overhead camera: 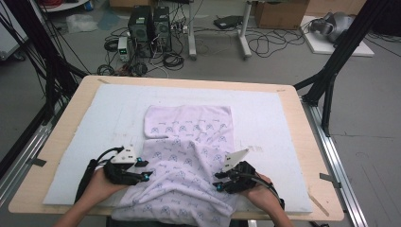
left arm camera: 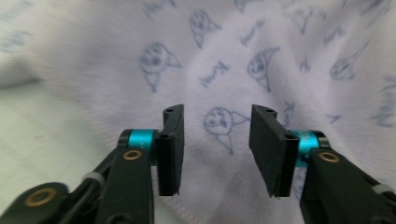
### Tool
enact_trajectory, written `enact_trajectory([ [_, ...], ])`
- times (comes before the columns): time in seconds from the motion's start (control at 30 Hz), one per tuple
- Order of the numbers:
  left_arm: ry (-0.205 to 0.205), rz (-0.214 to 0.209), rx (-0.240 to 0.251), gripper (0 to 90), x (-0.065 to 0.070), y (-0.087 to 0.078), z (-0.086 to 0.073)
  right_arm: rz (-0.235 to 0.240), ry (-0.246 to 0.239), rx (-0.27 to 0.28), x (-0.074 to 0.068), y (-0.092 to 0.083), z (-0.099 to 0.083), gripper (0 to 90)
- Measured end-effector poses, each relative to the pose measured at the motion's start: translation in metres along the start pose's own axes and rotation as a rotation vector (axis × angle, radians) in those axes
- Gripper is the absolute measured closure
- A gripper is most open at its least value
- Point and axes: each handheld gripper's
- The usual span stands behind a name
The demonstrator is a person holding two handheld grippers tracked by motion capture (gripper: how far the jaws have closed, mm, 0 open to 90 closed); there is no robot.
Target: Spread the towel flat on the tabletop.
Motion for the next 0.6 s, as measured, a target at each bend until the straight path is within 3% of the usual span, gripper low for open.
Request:
enact_trajectory([
  [0.07, -0.013, -0.024, -0.001, 81.6, 0.002, -0.001, 0.000, -0.001, 0.005, 0.021, 0.001, 0.001, 0.000, 72.9],
  [0.1, 0.000, -0.022, -0.004, 86.7, 0.004, -0.002, 0.000, 0.003, -0.002, 0.024, 0.001, 0.002, -0.001, 75.7],
  [0.17, 0.003, -0.050, -0.020, 87.9, 0.006, -0.005, 0.000, 0.030, -0.025, 0.024, 0.002, 0.003, 0.000, 86.0],
  [0.3, 0.020, -0.054, -0.022, 88.2, 0.015, -0.022, -0.010, 0.048, -0.053, 0.014, -0.004, 0.002, 0.001, 87.2],
  [0.43, 0.033, -0.079, -0.017, 88.2, 0.036, -0.048, -0.028, 0.093, -0.073, 0.028, -0.022, -0.006, -0.003, 87.4],
  [0.53, 0.052, -0.137, 0.003, 87.4, 0.054, -0.066, -0.033, 0.148, -0.102, 0.085, -0.044, -0.022, -0.006, 86.6],
  [0.6, 0.056, -0.137, 0.033, 81.2, 0.056, -0.072, -0.029, 0.148, -0.113, 0.137, -0.053, -0.035, -0.005, 81.6],
])
Point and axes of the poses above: each handheld gripper's, and its own axes: y roughly forward along the jaws, z roughly out of its top, x roughly to its right, and after that the axes turned 4 degrees about z, right-handed
